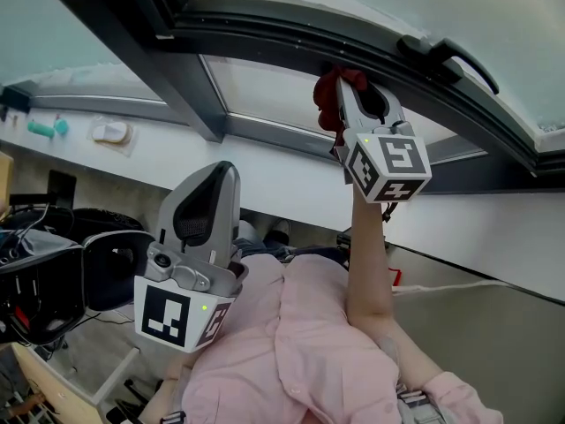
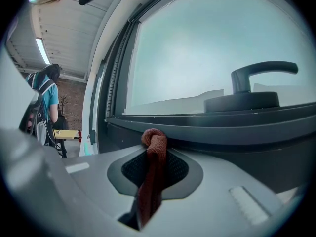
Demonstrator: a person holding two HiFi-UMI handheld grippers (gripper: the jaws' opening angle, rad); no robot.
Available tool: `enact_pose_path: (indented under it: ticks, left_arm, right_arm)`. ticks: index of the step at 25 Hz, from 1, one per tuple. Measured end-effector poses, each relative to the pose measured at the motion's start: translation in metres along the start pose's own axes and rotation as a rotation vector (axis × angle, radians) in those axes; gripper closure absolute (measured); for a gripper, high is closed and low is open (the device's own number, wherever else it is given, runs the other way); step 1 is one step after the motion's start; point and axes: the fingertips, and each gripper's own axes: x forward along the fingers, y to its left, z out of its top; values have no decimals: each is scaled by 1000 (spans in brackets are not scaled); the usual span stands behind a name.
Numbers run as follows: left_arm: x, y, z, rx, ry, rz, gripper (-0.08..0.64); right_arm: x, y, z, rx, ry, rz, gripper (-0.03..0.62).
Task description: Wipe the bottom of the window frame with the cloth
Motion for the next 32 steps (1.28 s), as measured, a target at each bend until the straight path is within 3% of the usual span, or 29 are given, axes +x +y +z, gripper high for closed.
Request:
enact_pose_path:
  ticks: [32]
  left_arm:
    - [18, -28, -10, 2, 24, -49, 560]
  right_arm:
    - [-33, -44, -7, 33, -9, -62, 541]
